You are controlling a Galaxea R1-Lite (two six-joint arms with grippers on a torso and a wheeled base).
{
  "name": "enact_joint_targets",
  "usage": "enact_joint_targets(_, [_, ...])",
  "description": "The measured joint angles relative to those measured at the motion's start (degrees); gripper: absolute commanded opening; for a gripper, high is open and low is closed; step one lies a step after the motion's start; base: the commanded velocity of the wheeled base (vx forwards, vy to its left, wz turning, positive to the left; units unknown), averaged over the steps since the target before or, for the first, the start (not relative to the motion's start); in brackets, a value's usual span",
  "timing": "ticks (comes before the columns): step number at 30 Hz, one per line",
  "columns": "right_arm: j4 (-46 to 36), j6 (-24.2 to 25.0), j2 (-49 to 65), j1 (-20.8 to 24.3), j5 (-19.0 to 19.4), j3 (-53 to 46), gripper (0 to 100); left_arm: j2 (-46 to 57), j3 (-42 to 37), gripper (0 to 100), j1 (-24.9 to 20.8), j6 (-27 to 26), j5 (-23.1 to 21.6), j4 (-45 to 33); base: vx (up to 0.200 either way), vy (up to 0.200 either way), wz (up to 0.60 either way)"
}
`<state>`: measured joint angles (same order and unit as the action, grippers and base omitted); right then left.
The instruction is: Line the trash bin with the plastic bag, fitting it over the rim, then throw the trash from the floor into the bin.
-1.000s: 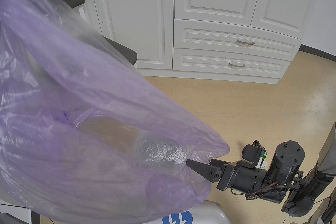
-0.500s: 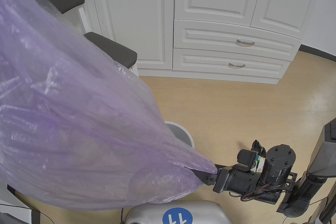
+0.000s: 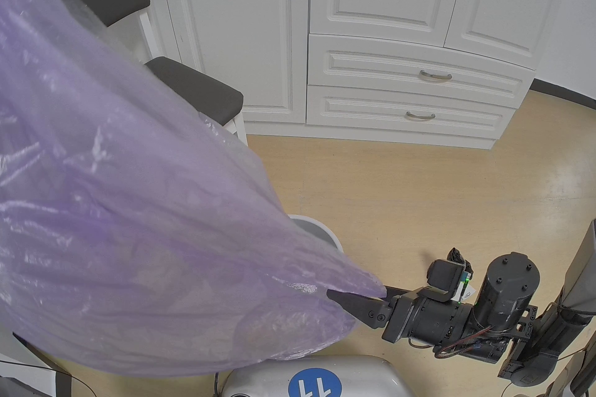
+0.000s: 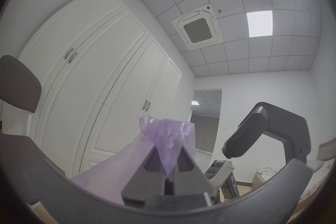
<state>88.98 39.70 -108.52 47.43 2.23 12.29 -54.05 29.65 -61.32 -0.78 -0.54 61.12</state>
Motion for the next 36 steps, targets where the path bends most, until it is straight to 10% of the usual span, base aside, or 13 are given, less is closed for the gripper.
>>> enact_joint_targets(36, [0.0, 0.22, -3.55, 4.49, -0.13, 1.05, 100, -0.74, -0.16, 0, -1.27, 0.34, 0.0, 0.24, 0.0, 0.0, 0.0])
